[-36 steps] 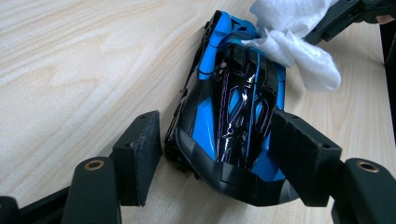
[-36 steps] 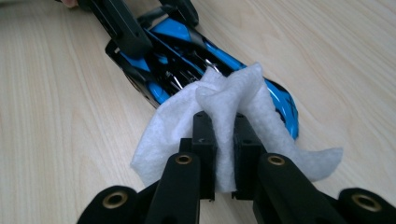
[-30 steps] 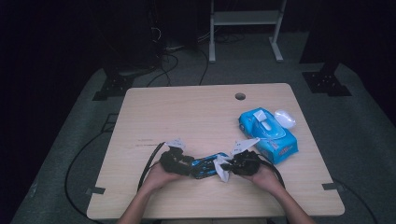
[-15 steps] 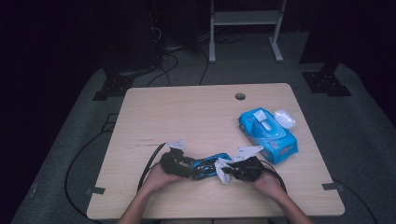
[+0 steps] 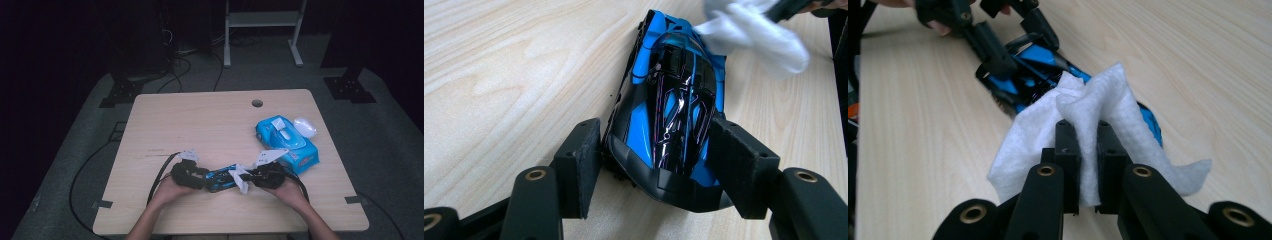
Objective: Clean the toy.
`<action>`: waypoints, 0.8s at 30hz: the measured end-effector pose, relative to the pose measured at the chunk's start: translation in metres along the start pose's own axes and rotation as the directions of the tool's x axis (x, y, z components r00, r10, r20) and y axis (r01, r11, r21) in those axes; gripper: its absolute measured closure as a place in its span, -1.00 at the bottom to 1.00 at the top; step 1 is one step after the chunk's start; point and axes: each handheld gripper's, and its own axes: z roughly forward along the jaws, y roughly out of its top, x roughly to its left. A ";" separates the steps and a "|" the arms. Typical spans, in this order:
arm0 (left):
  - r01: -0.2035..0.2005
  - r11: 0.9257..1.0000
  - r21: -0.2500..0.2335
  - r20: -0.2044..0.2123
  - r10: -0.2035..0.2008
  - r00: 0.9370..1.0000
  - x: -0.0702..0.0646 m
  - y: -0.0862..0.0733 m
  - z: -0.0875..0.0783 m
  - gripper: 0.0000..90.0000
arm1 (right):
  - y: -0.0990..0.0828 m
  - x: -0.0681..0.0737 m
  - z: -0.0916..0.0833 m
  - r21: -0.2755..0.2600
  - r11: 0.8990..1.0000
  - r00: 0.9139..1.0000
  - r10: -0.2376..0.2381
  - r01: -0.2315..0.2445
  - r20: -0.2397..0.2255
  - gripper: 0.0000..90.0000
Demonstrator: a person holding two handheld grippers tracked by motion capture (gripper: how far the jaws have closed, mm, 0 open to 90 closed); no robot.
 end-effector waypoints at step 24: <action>0.033 0.999 0.009 0.022 -0.033 0.999 -0.001 -0.001 0.002 -0.28 | -0.012 0.009 0.011 0.005 0.999 0.999 -0.040 0.040 0.025 0.86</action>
